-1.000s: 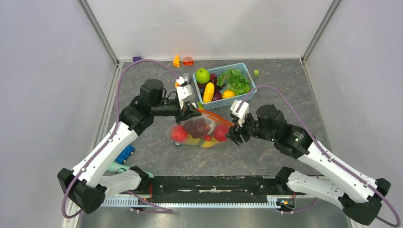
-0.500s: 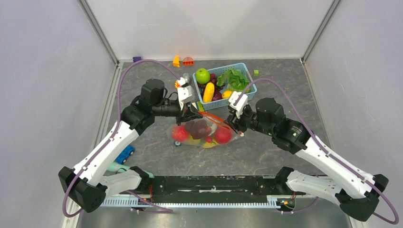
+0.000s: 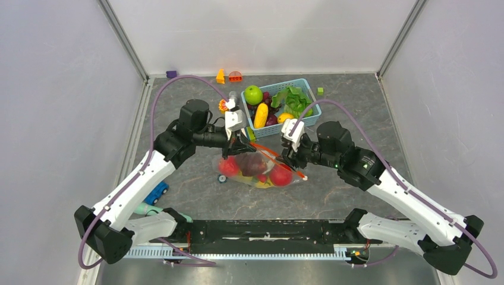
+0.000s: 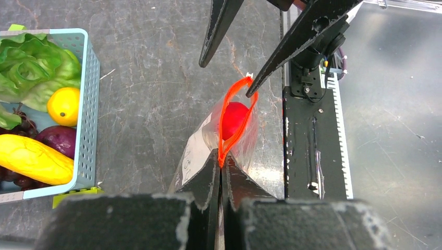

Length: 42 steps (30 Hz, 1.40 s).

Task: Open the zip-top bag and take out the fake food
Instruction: Open the zipper of the food storage bag at the center of the board.

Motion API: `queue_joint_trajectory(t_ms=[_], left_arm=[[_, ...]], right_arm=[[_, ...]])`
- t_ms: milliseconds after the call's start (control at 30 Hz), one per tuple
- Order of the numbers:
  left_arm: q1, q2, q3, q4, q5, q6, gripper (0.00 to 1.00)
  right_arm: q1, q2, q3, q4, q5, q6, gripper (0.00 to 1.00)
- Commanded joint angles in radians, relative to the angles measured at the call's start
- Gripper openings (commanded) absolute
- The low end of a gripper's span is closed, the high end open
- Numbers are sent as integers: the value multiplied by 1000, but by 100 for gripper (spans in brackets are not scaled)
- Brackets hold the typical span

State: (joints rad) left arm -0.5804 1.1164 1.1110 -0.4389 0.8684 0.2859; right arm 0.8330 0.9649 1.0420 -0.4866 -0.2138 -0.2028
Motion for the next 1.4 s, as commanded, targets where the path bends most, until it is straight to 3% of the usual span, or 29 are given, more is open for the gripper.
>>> queue_joint_trajectory(t_ms=[0,300,633,733,833,933,1000,1067,1233,1367], left_arm=[[-7,1,21,35,44,-2,2],[-7,1,21,35,48,-2,2],[-13,5,24,35,80,-3,2],[-13,9,26,35,87,-4,2],[-14,12,29,36,88,-6,2],[-13,16,35,35,84,-7,2],[-14,19,39,49,80,-21,2],[-13,24,42,73,77,-47,2],[-14,49,60,129,78,-124,2],[-32,67,79,166,73,-173,2]], right_arm=[[-3,-16,-31,14,-32,-3,54],[-3,-18,-81,26,-39,7,56],[-3,16,-119,117,-96,-24,50],[-3,32,-117,134,-140,-30,45],[-4,34,-117,137,-130,-26,32],[-3,20,-137,139,-99,-15,29],[-3,-1,-161,155,-76,2,19],[-3,-30,-186,175,-46,30,0],[-3,-90,-207,188,21,79,0],[-3,-105,-201,177,-19,73,0]])
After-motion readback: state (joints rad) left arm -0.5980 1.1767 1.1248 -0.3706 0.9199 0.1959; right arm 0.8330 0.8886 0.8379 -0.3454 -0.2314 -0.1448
